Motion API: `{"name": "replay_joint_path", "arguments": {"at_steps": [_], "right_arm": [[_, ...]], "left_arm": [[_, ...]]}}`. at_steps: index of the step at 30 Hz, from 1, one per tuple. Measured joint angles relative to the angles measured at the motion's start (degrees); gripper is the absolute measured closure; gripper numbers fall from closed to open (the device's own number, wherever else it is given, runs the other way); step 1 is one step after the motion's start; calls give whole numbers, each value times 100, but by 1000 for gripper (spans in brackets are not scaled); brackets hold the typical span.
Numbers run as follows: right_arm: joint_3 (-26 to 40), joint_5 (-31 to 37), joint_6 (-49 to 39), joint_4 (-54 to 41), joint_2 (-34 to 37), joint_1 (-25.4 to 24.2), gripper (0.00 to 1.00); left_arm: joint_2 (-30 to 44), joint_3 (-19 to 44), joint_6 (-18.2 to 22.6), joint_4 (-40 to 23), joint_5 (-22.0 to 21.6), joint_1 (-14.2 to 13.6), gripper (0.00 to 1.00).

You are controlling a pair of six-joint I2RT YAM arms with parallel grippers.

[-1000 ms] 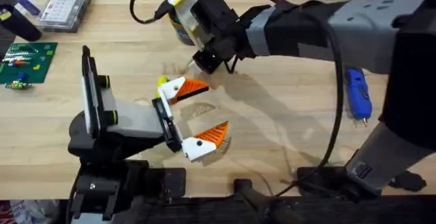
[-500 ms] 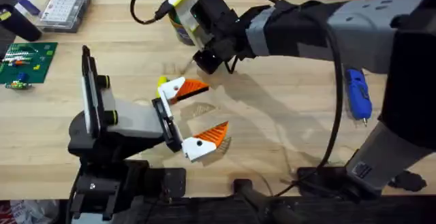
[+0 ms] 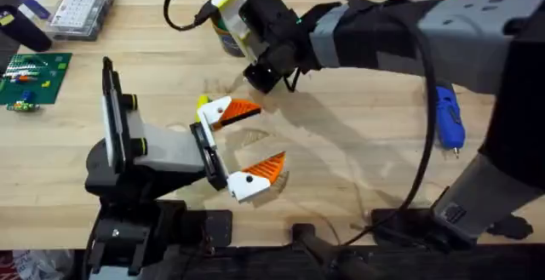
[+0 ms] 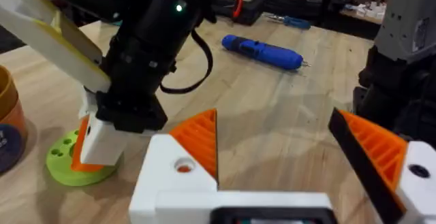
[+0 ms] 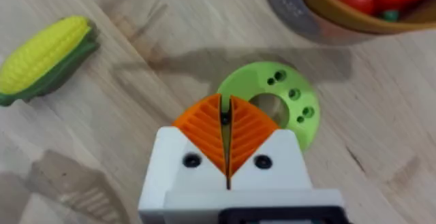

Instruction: Pick up the gripper from the table and insert it into the empty holder that is missing its gripper. Then pick up a screw, insert it into the mounting hole, and use the screwdriver to tighten it. Finally, clean up the table by picking up the vegetable and placing it into the bucket.

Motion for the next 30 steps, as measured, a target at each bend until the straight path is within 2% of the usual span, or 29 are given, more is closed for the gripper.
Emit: {"name": "replay_joint_path", "arguments": {"at_steps": [19, 30], "right_arm": [[1087, 2, 0, -1187, -570, 0, 998], [1182, -44, 0, -1353, -1251, 0, 998]], "left_arm": [[0, 0, 0, -74, -12, 0, 12], [0, 0, 0, -74, -12, 0, 12]]}}
